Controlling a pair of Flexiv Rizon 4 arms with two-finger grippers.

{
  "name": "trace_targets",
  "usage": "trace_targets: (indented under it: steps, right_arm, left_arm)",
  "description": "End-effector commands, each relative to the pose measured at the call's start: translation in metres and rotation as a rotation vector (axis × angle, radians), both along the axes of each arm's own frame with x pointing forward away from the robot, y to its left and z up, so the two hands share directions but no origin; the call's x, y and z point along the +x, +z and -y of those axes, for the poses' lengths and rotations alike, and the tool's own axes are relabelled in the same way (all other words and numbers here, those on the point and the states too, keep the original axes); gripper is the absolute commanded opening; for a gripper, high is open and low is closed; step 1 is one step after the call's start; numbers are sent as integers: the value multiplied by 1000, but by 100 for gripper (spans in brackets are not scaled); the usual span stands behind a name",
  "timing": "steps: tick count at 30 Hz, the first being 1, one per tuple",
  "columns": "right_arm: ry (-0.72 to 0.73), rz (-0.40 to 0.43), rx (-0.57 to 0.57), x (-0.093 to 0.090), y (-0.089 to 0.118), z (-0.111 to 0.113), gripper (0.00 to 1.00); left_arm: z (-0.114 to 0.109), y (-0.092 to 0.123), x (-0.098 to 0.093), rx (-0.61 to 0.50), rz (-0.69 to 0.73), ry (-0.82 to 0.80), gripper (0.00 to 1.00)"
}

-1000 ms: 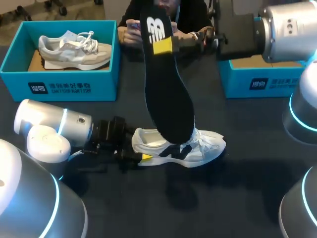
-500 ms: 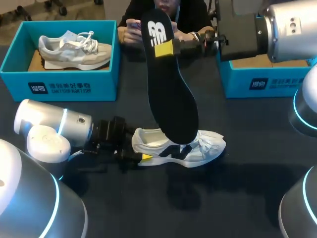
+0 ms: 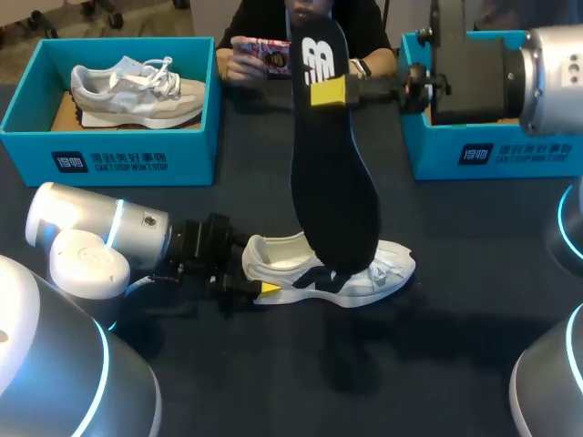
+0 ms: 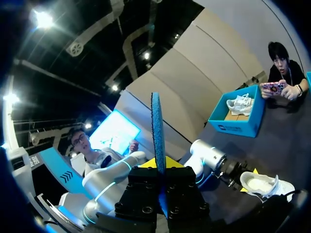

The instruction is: Take the shoe out of the shoebox, open the shoe tongue, remove and reinsert the insole, then place the shoe into the shoebox

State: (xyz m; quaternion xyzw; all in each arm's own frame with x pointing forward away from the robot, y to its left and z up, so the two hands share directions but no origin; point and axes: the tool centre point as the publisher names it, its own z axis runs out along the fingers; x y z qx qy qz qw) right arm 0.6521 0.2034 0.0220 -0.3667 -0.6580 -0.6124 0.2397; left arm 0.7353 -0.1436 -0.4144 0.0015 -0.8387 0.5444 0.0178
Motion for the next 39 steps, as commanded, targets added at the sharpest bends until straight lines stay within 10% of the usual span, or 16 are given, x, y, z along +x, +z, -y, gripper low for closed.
trace_targets:
  steps: [1, 32, 33, 35, 39]
  right_arm:
    - [-19, -3, 23, -15, -13, 11, 0]
    - [8, 15, 21, -9, -26, 7, 0]
    - [8, 15, 21, -9, -26, 7, 0]
    - [8, 15, 21, -9, -26, 7, 0]
    - [8, 15, 21, -9, -26, 7, 0]
  left_arm:
    - [1, -3, 0, 3, 0, 1, 0]
    - [0, -2, -1, 27, 5, 4, 0]
    - [0, -2, -2, 40, -2, -9, 44]
    - [-2, -1, -3, 43, -13, -13, 100]
    - [-9, 4, -5, 78, -30, -26, 100]
